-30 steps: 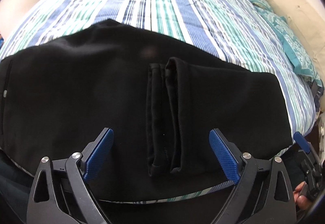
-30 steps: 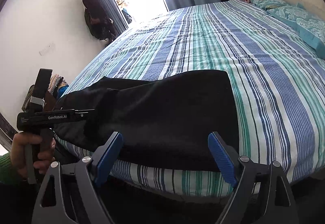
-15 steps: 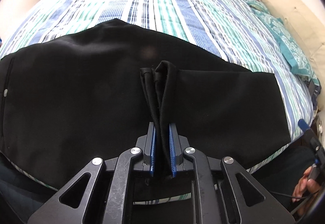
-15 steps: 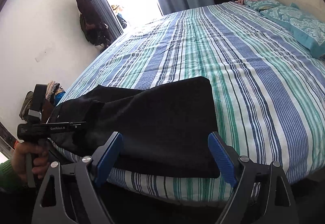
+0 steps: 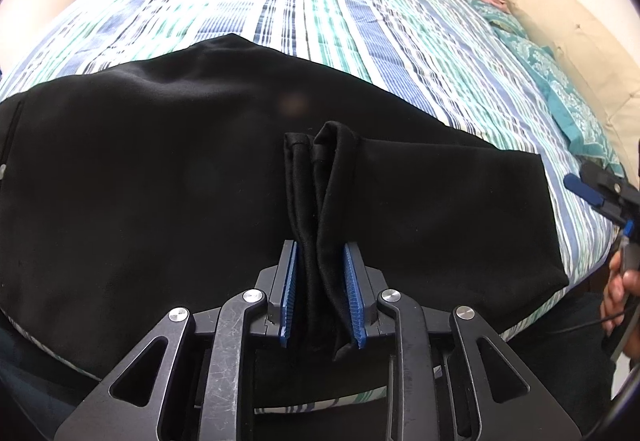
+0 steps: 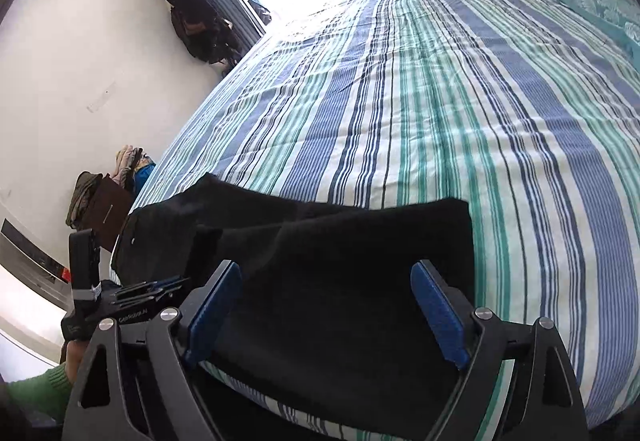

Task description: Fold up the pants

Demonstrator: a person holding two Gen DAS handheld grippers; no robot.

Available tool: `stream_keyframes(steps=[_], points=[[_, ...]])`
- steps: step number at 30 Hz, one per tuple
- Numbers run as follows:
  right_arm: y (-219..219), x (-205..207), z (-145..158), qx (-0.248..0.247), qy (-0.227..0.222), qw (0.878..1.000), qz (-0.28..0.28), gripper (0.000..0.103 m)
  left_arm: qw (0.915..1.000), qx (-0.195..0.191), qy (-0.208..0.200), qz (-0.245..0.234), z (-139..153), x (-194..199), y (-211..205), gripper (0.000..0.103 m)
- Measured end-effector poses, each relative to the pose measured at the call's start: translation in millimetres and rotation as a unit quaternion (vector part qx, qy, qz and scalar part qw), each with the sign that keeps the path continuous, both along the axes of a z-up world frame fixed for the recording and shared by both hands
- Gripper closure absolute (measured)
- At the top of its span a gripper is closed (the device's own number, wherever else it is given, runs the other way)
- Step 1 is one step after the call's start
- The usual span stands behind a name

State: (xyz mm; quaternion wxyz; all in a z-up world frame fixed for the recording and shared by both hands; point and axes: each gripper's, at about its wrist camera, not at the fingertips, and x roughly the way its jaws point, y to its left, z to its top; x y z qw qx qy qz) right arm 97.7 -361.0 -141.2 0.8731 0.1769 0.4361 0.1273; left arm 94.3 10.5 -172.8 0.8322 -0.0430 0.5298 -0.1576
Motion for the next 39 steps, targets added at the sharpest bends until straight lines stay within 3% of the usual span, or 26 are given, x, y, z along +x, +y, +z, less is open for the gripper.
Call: stream_keyframes(steps=[2, 4, 6, 9, 11, 14, 16, 19, 21, 22, 26, 28, 32, 39], points=[[-11, 30, -19, 0.006, 0.056, 0.998, -0.007, 0.015, 1.0000, 0.000, -0.001, -0.003, 0, 0, -1, 0.077], [-19, 53, -58, 0.024, 0.149, 0.989, -0.008, 0.015, 1.0000, -0.003, -0.002, -0.008, 0, -1, -2, 0.072], [-18, 55, -57, 0.010, 0.126, 0.992, -0.003, 0.012, 0.9999, 0.000, -0.006, -0.012, 0, -2, -2, 0.072], [-7, 38, -30, -0.040, 0.092, 0.995, -0.012, 0.012, 0.9999, -0.005, -0.007, -0.013, 1, -3, 0, 0.071], [-3, 13, -6, -0.047, 0.048, 0.998, -0.017, 0.012, 0.9999, -0.008, -0.005, -0.014, 0, -2, -1, 0.067], [10, -32, 10, -0.056, 0.003, 0.998, -0.035, 0.011, 0.9997, -0.014, -0.005, -0.018, 0, -1, -6, 0.052], [22, -52, -2, -0.065, -0.004, 0.997, -0.036, 0.008, 0.9996, -0.011, -0.008, -0.025, 0, -2, -12, 0.039], [38, -54, -56, -0.083, 0.075, 0.994, 0.000, 0.003, 0.9991, 0.002, -0.014, -0.040, 0, -5, -21, 0.028], [51, -63, -56, -0.132, 0.022, 0.991, 0.015, 0.000, 0.9989, 0.012, -0.015, -0.042, 3, -8, -22, 0.027], [54, -61, -56, -0.145, 0.027, 0.989, 0.019, 0.000, 0.9991, 0.012, -0.015, -0.038, 5, -9, -19, 0.027], [42, -58, -47, -0.106, 0.036, 0.994, -0.007, 0.000, 0.9992, -0.031, -0.025, 0.006, 21, -10, 6, 0.023], [36, -63, -34, -0.089, 0.007, 0.995, -0.033, 0.000, 0.9978, -0.045, -0.035, 0.036, 29, -8, 20, 0.019], [39, -84, -8, -0.104, -0.065, 0.991, -0.058, 0.000, 0.9942, -0.055, -0.039, 0.084, 33, -1, 44, 0.019], [39, -87, -17, -0.120, -0.048, 0.990, -0.052, 0.000, 0.9819, -0.081, -0.025, 0.170, 38, 9, 97, 0.019]])
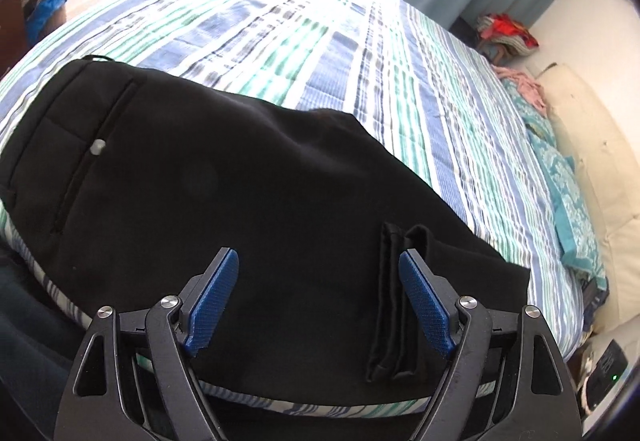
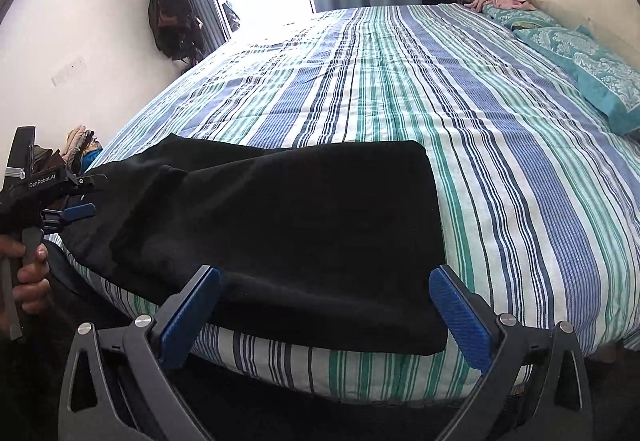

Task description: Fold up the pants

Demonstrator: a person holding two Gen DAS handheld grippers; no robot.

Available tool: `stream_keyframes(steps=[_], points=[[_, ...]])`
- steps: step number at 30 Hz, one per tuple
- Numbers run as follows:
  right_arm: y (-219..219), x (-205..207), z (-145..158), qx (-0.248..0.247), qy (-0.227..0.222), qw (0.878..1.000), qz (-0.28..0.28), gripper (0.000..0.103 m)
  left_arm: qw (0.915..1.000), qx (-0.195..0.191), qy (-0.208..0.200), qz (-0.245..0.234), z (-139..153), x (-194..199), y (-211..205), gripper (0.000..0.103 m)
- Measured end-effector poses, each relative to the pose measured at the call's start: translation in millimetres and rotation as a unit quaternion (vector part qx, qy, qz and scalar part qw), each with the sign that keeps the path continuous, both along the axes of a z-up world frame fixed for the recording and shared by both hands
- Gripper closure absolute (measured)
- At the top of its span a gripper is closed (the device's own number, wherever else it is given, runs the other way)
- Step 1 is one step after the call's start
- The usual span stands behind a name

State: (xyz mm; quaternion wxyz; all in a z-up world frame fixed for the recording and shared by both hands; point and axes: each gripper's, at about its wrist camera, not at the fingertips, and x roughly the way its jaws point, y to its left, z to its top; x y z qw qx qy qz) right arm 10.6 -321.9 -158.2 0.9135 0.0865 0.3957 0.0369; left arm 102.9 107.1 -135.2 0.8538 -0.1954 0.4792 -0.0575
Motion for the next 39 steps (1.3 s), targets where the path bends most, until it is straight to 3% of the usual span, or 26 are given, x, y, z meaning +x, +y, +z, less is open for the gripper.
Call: stream_keyframes(steps=[6, 9, 11, 15, 17, 18, 22, 23, 24, 25, 28, 30, 33, 37, 39], points=[[4, -1, 14, -0.005, -0.039, 0.999, 0.007, 0.000, 0.9953, 0.007, -0.031, 0.091, 33, 12, 106, 0.018], [9, 0, 9, -0.007, -0.027, 0.999, 0.016, 0.000, 0.9921, 0.019, -0.001, 0.124, 36, 29, 166, 0.015], [13, 1, 7, -0.004, -0.024, 0.999, 0.022, 0.000, 0.9926, 0.039, 0.046, 0.106, 23, 48, 189, 0.015], [21, 2, 9, 0.000, -0.027, 0.999, 0.029, 0.000, 0.9845, 0.101, 0.128, 0.065, -19, 79, 198, 0.015], [26, 2, 10, -0.004, -0.027, 0.999, 0.035, 0.000, 0.9816, 0.094, 0.162, 0.035, -43, 90, 194, 0.008], [27, 2, 11, -0.006, -0.028, 0.999, 0.038, 0.000, 0.9802, 0.083, 0.178, 0.024, -53, 94, 191, 0.000], [30, -1, 10, -0.012, -0.023, 0.999, 0.044, 0.000, 0.9791, 0.027, 0.200, 0.028, -73, 96, 193, 0.001], [29, -2, 9, -0.011, -0.022, 0.999, 0.043, 0.000, 0.9797, 0.015, 0.197, 0.034, -72, 94, 196, 0.004], [27, -2, 9, -0.010, -0.022, 0.999, 0.040, 0.000, 0.9815, -0.007, 0.189, 0.030, -68, 92, 196, 0.031], [25, -3, 9, -0.009, -0.023, 0.999, 0.036, 0.000, 0.9817, -0.026, 0.187, 0.027, -63, 90, 194, 0.048], [18, -3, 13, -0.004, -0.032, 0.999, 0.020, 0.000, 0.9822, -0.007, 0.179, 0.055, -40, 77, 191, 0.081], [12, -5, 16, 0.002, -0.043, 0.999, 0.011, 0.000, 0.9837, -0.033, 0.163, 0.067, -21, 67, 192, 0.086], [6, -6, 19, 0.010, -0.052, 0.999, 0.001, 0.000, 0.9876, -0.089, 0.119, 0.049, 21, 55, 173, 0.088], [-2, -6, 19, 0.033, -0.056, 0.998, -0.011, 0.000, 0.9860, -0.151, 0.069, -0.019, 76, 45, 113, 0.089], [-6, -6, 20, 0.042, -0.057, 0.997, -0.017, 0.000, 0.9833, -0.160, 0.055, -0.067, 93, 40, 67, 0.089]])
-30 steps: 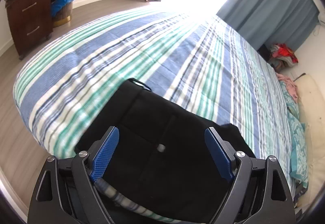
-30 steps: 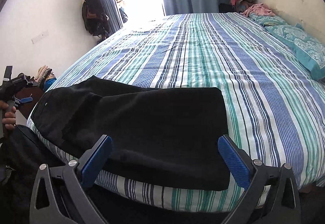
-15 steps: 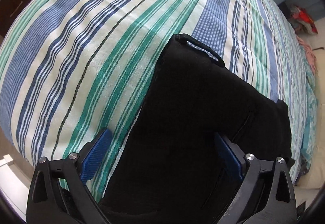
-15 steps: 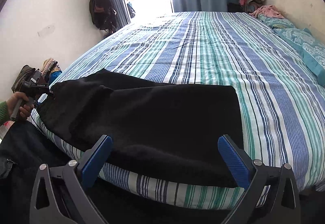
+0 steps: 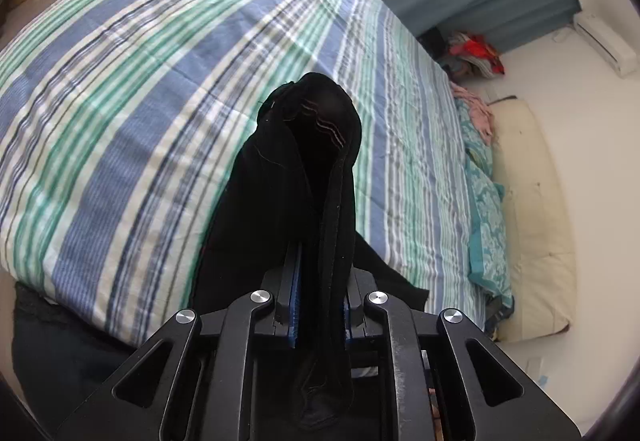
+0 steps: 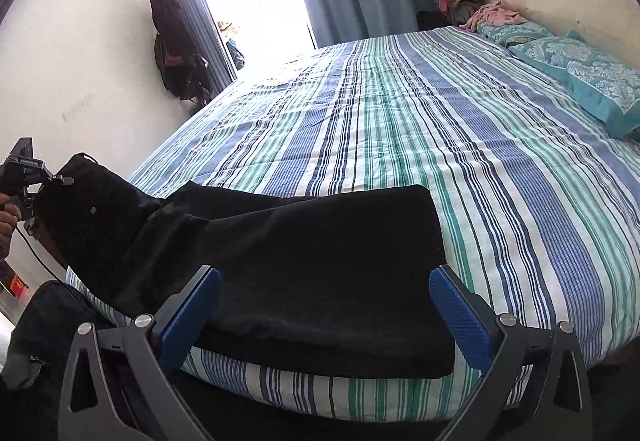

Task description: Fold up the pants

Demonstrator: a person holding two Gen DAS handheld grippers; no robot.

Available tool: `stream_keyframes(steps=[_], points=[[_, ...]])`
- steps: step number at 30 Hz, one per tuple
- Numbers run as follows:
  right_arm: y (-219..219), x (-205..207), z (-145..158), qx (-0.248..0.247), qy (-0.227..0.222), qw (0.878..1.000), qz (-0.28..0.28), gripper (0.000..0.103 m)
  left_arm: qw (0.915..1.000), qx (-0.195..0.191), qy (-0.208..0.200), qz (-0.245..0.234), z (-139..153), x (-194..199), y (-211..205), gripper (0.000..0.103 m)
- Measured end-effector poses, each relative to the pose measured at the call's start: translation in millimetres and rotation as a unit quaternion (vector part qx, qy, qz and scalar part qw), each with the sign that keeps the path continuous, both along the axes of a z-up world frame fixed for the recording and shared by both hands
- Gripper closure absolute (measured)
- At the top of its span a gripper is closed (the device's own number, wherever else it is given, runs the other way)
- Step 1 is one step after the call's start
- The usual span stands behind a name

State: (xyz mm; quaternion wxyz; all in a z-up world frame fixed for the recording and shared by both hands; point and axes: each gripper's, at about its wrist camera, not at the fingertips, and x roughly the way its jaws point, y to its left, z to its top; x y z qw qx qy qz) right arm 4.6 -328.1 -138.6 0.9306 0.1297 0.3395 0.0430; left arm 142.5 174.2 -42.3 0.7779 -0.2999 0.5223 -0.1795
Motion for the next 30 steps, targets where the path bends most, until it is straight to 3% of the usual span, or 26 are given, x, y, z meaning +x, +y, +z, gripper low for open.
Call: stream_keyframes(steps=[3, 7, 10, 12, 13, 14, 16, 18, 21, 24, 26, 28, 30], points=[[-6, -1, -1, 0.006, 0.002, 1.000, -0.009, 0.000, 0.9980, 0.003, -0.004, -0.062, -1, -3, -78, 0.091], [-16, -6, 0, 0.008, 0.001, 1.000, -0.021, 0.000, 0.9908, 0.042, 0.018, -0.127, -52, -5, -175, 0.091], [-26, -10, -2, 0.014, 0.004, 0.999, -0.036, 0.000, 0.9826, 0.036, 0.067, -0.169, -98, -4, -221, 0.090], [-35, -13, -3, 0.022, 0.007, 0.998, -0.054, 0.000, 0.9787, 0.057, 0.067, -0.186, -99, -16, -233, 0.089], [-40, -16, -3, 0.025, 0.007, 0.998, -0.062, 0.000, 0.9776, 0.054, 0.049, -0.198, -89, -25, -233, 0.081], [-45, -18, -3, 0.028, 0.007, 0.997, -0.071, 0.000, 0.9771, 0.053, 0.025, -0.205, -76, -30, -230, 0.075], [-52, -21, -4, 0.038, 0.005, 0.996, -0.079, 0.000, 0.9787, 0.057, -0.028, -0.195, -45, -37, -210, 0.047], [-53, -19, -6, 0.052, 0.005, 0.996, -0.073, 0.000, 0.9811, 0.069, -0.079, -0.163, -21, -39, -180, 0.037], [-34, -12, -2, 0.058, -0.001, 0.998, -0.033, 0.000, 0.9836, 0.102, -0.118, -0.089, -5, -35, -129, 0.033], [2, 7, 0, 0.107, 0.008, 0.992, 0.060, 0.000, 0.9762, 0.169, -0.136, -0.004, -14, -34, -83, 0.033], [23, 28, -1, 0.167, 0.028, 0.977, 0.126, 0.000, 0.9711, 0.196, -0.131, 0.039, -29, -36, -59, 0.033], [41, 60, -10, 0.239, 0.078, 0.950, 0.186, 0.002, 0.9702, 0.201, -0.114, 0.073, -46, -39, -38, 0.033], [51, 90, -25, 0.294, 0.135, 0.923, 0.209, 0.020, 0.9720, 0.191, -0.097, 0.097, -60, -46, -22, 0.034]])
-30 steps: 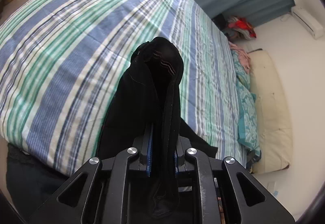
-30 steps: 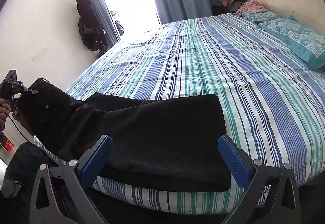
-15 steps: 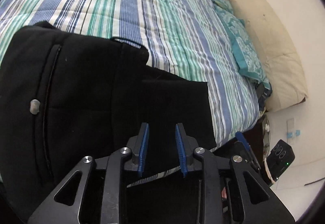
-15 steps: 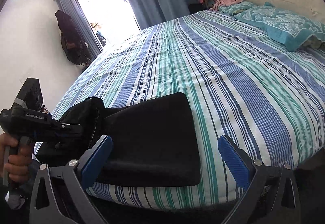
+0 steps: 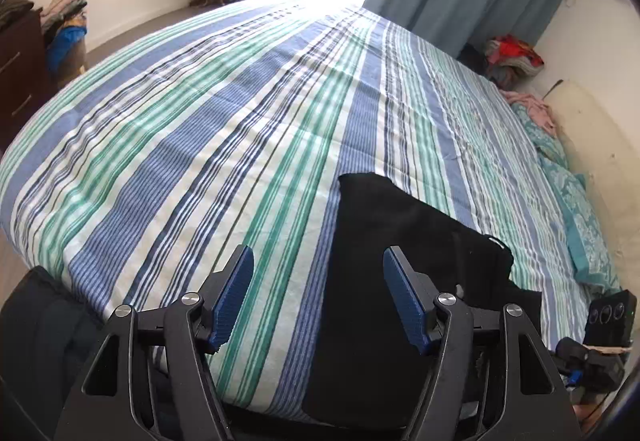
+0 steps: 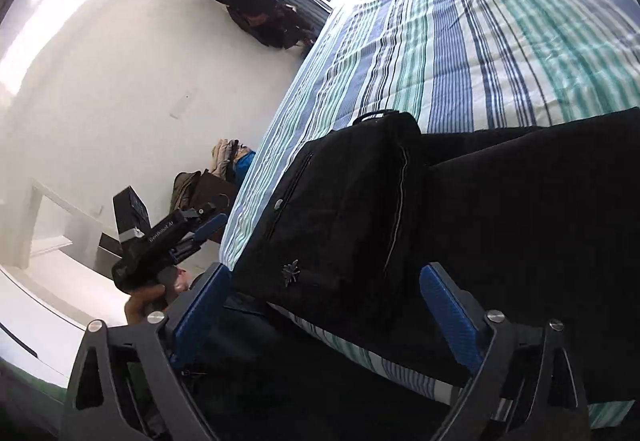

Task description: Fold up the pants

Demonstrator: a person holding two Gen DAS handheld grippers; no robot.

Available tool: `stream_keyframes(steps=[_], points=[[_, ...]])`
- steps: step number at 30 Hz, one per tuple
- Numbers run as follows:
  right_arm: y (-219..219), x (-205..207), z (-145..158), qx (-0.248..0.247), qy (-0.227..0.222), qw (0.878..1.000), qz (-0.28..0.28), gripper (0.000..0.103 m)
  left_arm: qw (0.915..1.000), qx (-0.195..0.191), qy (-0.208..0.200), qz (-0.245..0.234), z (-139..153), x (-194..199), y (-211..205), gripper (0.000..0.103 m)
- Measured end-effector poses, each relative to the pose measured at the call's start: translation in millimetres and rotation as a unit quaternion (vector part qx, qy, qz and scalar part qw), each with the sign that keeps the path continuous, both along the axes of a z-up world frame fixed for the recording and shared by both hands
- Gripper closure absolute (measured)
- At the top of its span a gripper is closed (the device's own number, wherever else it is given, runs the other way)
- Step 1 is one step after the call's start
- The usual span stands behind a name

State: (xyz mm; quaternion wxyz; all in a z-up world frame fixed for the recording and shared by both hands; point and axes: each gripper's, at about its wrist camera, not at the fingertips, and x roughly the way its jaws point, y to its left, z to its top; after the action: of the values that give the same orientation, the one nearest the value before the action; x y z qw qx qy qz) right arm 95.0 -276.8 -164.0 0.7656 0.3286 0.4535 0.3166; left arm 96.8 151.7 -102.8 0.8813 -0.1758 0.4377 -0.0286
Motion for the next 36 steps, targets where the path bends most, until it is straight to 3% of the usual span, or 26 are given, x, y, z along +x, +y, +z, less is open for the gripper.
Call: stream_keyframes(steps=[1, 5, 10, 12, 17, 20, 22, 23, 24, 26, 29, 36], points=[[4, 13, -8, 0.018, 0.023, 0.999, 0.016, 0.023, 0.9999, -0.006, 0.008, 0.009, -7, -1, 5, 0.034], [22, 41, -23, -0.004, 0.055, 0.996, 0.066, 0.032, 0.9994, -0.015, 0.015, 0.027, -15, -2, 16, 0.033], [45, 41, -36, -0.033, 0.086, 0.990, 0.110, 0.033, 0.9989, -0.024, 0.019, 0.035, -20, -1, 20, 0.033], [44, 42, -39, -0.066, 0.093, 0.987, 0.109, 0.034, 0.9988, -0.026, 0.022, 0.035, -21, 0, 19, 0.033], [42, 34, -43, 0.064, 0.110, 0.985, 0.120, 0.039, 0.9985, -0.027, 0.028, 0.040, -24, 1, 20, 0.033], [49, 34, -47, 0.040, 0.111, 0.985, 0.126, 0.040, 0.9977, -0.034, 0.033, 0.050, -28, 1, 25, 0.033], [60, 37, -53, 0.002, 0.122, 0.985, 0.124, 0.051, 0.9970, -0.037, 0.036, 0.057, -30, 1, 27, 0.033], [65, 37, -53, -0.010, 0.115, 0.986, 0.123, 0.063, 0.9968, -0.037, 0.037, 0.060, -30, 1, 29, 0.033], [65, 40, -47, -0.008, 0.110, 0.987, 0.118, 0.075, 0.9967, -0.036, 0.037, 0.063, -30, 0, 30, 0.033], [64, 36, -31, 0.003, 0.085, 0.990, 0.112, 0.080, 0.9963, -0.036, 0.038, 0.068, -31, -1, 34, 0.033], [55, 32, 8, 0.012, 0.040, 0.994, 0.106, 0.082, 0.9956, -0.040, 0.041, 0.075, -33, -1, 38, 0.033], [24, 14, 97, -0.037, -0.044, 0.991, 0.117, 0.082, 0.9963, -0.042, 0.038, 0.065, -31, 0, 34, 0.033]])
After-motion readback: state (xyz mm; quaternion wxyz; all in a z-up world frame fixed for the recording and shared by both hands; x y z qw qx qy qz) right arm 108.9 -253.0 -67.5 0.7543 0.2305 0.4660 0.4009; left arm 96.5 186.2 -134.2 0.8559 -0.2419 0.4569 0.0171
